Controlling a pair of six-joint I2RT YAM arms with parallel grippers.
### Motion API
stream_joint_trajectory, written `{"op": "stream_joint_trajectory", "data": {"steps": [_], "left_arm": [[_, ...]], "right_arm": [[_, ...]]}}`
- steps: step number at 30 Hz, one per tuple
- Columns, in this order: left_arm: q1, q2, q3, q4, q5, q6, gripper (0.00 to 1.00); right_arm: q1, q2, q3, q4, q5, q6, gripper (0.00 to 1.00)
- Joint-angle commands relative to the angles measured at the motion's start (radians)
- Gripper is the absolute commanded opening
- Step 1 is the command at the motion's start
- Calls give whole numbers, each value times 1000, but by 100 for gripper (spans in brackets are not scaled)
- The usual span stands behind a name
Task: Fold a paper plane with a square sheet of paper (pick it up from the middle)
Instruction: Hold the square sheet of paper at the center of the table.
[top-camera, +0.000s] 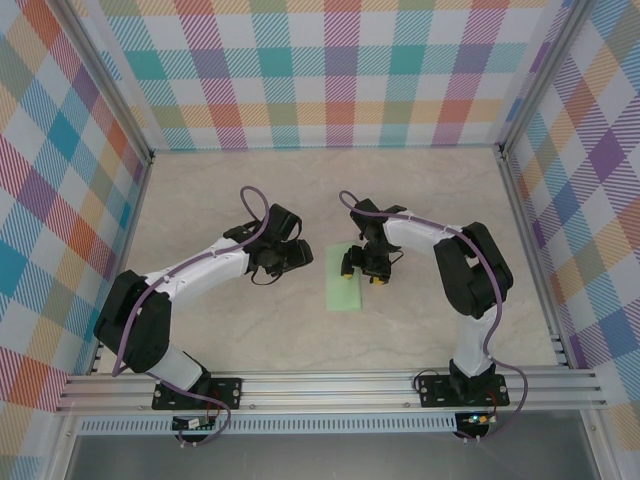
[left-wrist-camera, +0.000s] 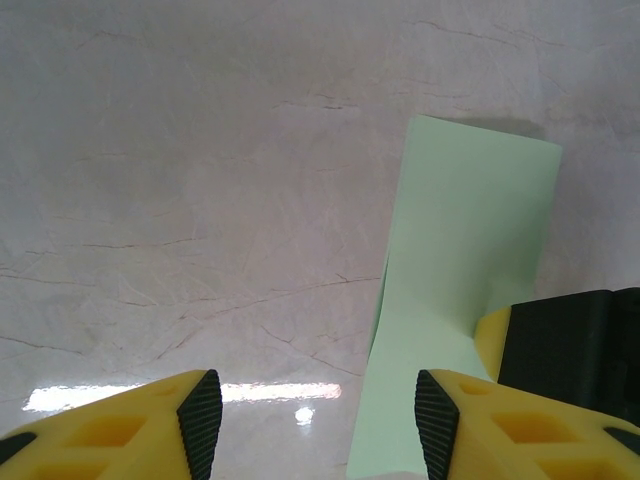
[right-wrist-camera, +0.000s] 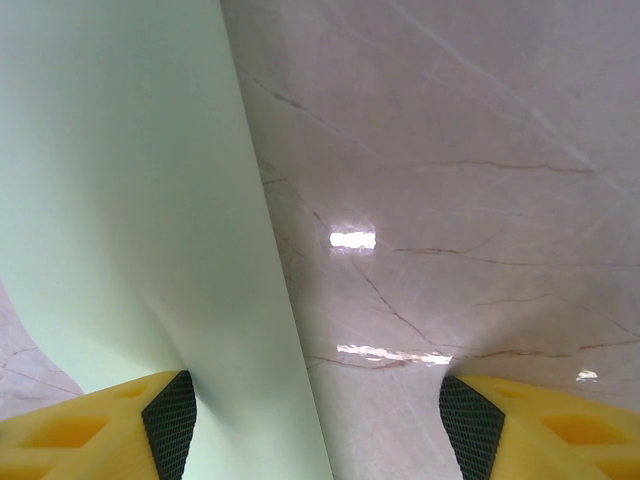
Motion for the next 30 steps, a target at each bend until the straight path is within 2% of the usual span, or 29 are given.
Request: {"op": "stream_joint_trajectory", "data": {"steps": [1,7,12,17,18,30], "left_arm": [[-12,-3,-6,5,22,-6,56],[-12,37,-2,63,107,-1,49],[-12,123,24,153,242,-22,33],[-12,206,56,201,301,-51,9],[-12,219,59,233,311,-57,0],[-13,327,74,332,388,-92,0]], "right_arm": [[3,89,-45,1,32,10,70],[3,98,-46,1,37,9,70],[3,100,-51,-1,46,7,70],[3,103,-58,4,49,12,70],[3,104,-57,5,49,12,70],[3,113,-61,9,49,11,70]]}}
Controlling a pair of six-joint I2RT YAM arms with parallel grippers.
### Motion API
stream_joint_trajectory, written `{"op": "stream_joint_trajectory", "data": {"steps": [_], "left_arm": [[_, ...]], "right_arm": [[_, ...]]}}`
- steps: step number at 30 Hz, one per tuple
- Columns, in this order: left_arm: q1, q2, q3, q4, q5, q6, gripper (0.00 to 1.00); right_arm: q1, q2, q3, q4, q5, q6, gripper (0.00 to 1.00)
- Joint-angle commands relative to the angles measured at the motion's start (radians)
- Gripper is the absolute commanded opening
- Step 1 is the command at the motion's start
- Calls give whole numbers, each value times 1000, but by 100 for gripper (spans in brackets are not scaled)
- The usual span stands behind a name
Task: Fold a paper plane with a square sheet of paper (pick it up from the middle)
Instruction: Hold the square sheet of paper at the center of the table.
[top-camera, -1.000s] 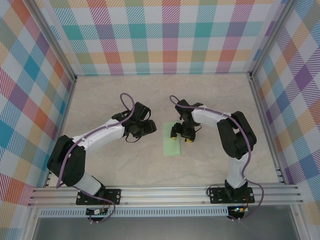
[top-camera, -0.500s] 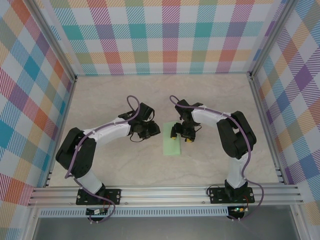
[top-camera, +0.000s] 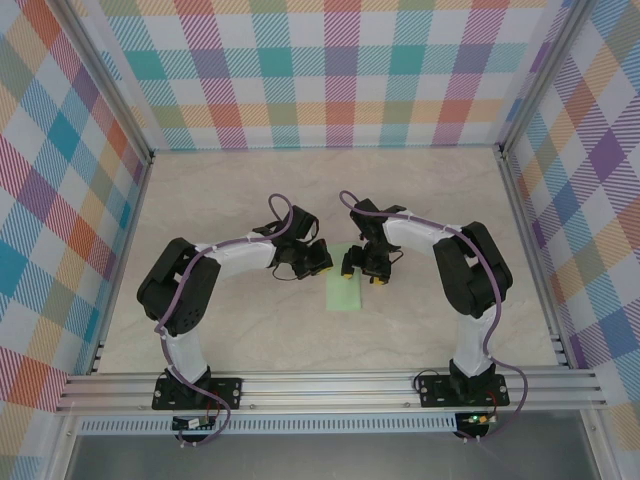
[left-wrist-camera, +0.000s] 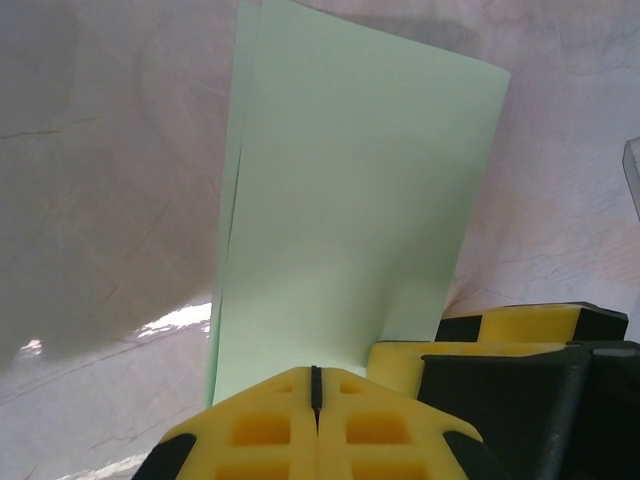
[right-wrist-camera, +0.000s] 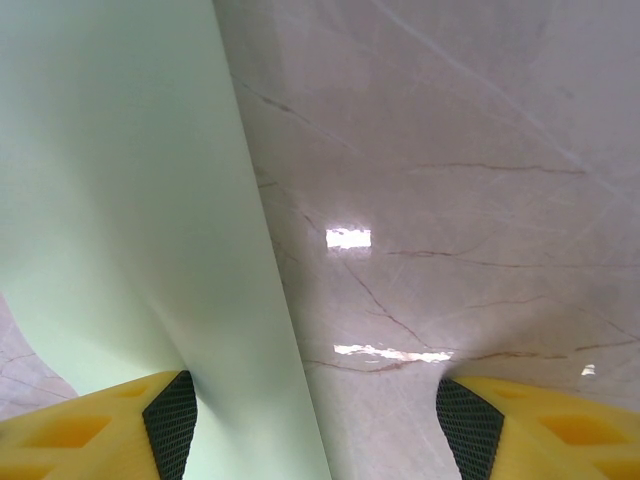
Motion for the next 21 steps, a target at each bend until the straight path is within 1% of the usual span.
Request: {"op": "stream_joint_trajectory", "data": {"steps": [1,7,15,18,21], "left_arm": [[-12,34,28,29,38,-14,0],[-12,89,27,25,45,-5,0],[-13,113,-9,6,2,0,0],[-14,117,-20,-10,-16,10,0],[-14,113,-32,-24,-31,21,0]], "right_arm": [[3,106,-65,11,46,1,70],[3,110,-68,12,44,0,70],[2,99,-66,15,37,-4,71],[3,67,-60,27,16,-4,71],[-4,-4,-51,47,-16,-4,72]]}}
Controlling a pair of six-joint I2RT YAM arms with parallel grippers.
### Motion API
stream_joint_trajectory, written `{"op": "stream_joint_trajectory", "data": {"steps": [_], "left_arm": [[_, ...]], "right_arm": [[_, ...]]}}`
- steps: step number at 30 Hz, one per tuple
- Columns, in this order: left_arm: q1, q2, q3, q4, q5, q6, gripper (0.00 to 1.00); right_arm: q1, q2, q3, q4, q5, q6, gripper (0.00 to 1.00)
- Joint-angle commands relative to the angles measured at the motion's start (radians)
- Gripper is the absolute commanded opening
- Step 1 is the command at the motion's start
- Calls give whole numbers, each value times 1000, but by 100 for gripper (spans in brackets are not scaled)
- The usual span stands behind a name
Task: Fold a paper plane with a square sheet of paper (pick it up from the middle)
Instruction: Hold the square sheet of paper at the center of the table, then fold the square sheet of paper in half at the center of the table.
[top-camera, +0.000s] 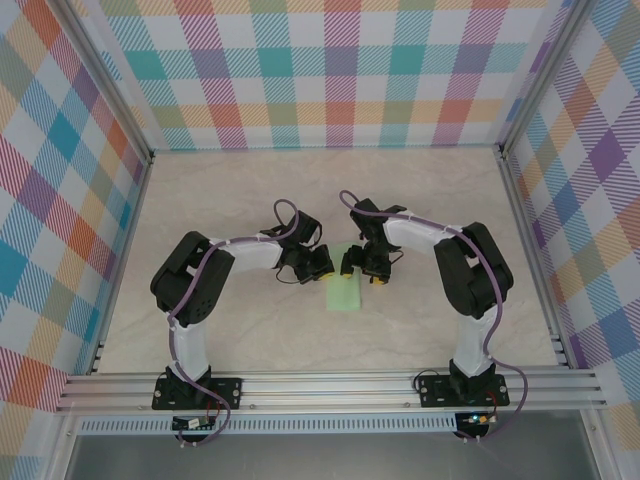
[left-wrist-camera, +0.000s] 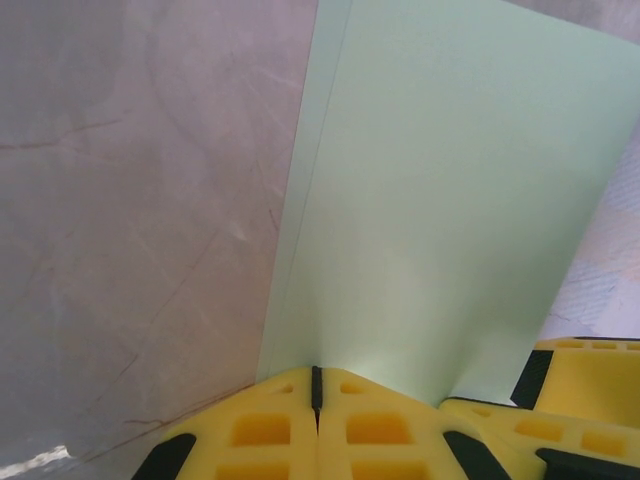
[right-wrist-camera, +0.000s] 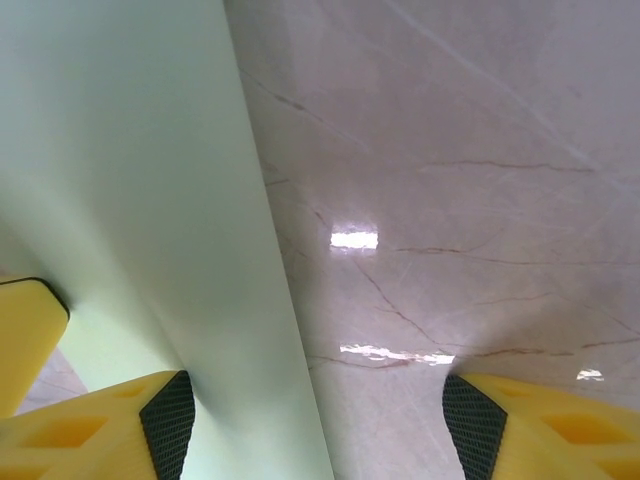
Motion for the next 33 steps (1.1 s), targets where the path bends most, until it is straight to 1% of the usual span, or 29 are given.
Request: {"op": "stream_joint_trajectory", "data": {"steps": [1,6,7,9,11,13,15,18,22,23,24,33], "left_arm": [[-13,24,-36,-56,-50,26,0],[-13,29,-45,-56,-55,30,0],[-12,30,-44,-56,-55,30,0],[-12,31,-42,-60,-55,34,0],[-13,32,-40,-64,-56,36,0],[-13,32,-40,-65,-58,37,0],[-12,32,-37,-69,-59,39,0],[-12,36,-33,-71,-59,41,0],[-13,38,-30,-80,-59,48,0],[-13,37,-32,-81,-61,48,0],[-13,38,-32,-82,-61,49,0],[-13,42,-30,-86,-57,50,0]], "right_arm": [[-9,-21,-48,45,-13,-4,72],[-54,-208,-113,177,-138,-11,75],[-58,-234,-124,194,-156,-12,74],[-59,-270,-141,217,-170,-11,70],[-62,-289,-167,266,-210,1,59],[-64,-287,-186,315,-269,24,43],[-64,-275,-198,352,-306,44,32],[-65,-241,-205,375,-330,56,19],[-73,-210,-231,419,-369,64,8],[-76,-203,-234,428,-377,68,3],[-80,-197,-240,434,-379,70,1],[-111,-159,-302,482,-421,62,0]]}}
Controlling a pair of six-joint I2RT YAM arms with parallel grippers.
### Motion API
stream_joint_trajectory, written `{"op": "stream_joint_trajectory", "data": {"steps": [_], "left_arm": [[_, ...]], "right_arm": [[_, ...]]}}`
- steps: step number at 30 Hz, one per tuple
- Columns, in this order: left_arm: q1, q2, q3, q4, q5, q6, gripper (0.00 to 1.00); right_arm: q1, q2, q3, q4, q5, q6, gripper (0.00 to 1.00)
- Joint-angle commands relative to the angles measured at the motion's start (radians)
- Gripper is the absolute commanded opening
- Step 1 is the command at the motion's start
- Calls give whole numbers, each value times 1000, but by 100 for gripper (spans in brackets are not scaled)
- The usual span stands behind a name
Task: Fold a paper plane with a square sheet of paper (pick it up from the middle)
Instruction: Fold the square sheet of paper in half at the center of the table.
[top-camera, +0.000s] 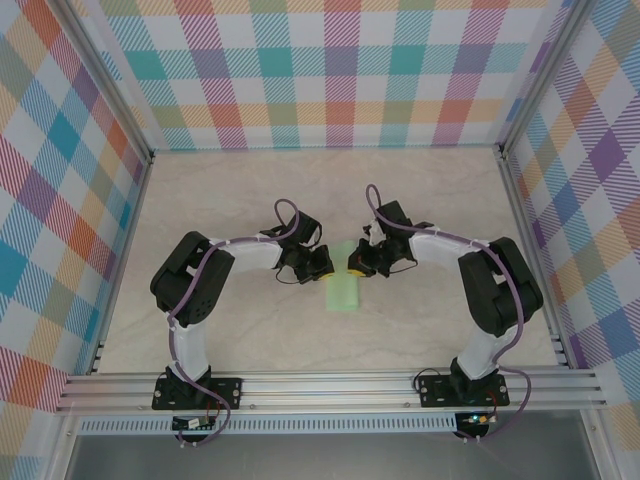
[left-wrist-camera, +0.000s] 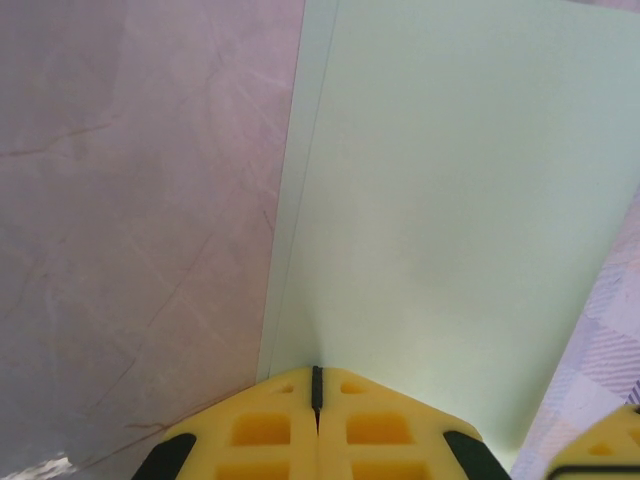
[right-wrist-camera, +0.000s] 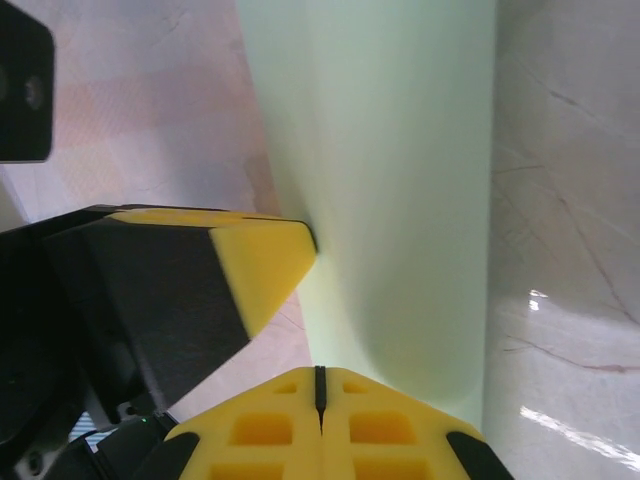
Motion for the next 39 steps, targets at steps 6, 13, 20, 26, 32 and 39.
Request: {"op": "stream_joint_trajectory", "data": {"steps": [6,13,20,26,32,39], "left_arm": [[-13,46,-28,-91,-61,25,0],[-13,50,-32,-93,-65,25,0],[-13,51,-36,-97,-68,28,0],[-13,49,-34,-97,-68,30,0],[-13,45,-38,-98,-68,29,0],[-13,44,-28,-110,-74,38,0]], "right_arm": [[-27,43,-58,37,-28,-38,0],[-48,65,-117,81,-32,-68,0],[-53,81,-138,77,-21,-89,0],[-53,-31,-141,121,-105,-69,0],[-52,-13,-180,182,-163,-46,0],[-51,44,-234,178,-126,-85,0]]}}
